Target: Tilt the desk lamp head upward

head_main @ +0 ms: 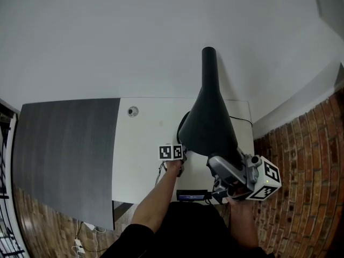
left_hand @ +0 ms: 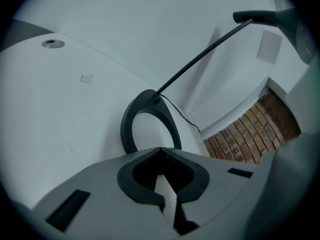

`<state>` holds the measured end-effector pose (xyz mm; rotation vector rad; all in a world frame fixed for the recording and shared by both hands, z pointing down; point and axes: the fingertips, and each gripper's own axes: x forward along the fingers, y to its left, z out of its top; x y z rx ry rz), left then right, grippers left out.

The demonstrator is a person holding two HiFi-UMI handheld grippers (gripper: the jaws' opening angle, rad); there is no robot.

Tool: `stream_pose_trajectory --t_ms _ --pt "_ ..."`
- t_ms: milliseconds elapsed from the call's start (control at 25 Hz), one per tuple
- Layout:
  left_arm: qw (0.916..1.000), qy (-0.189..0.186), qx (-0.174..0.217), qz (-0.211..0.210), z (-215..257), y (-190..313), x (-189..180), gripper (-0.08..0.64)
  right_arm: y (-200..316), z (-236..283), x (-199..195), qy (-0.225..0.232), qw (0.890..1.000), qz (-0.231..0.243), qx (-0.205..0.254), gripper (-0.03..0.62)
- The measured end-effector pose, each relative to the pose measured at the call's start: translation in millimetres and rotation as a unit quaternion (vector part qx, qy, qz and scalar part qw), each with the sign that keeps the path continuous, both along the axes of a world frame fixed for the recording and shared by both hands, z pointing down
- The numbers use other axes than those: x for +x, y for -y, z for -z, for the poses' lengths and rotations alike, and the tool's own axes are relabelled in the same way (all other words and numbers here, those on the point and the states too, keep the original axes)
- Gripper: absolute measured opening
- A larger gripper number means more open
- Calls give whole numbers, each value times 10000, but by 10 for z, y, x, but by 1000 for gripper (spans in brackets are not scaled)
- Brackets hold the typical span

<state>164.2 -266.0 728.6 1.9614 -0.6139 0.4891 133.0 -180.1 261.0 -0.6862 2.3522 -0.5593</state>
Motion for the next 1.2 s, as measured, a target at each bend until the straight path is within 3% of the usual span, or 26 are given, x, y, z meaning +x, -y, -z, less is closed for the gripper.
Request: stream_pose_trajectory --t_ms 1200 --pt "9995 139 174 -233 -11 -46 63 11 216 614 98 570 9981 -153 183 144"
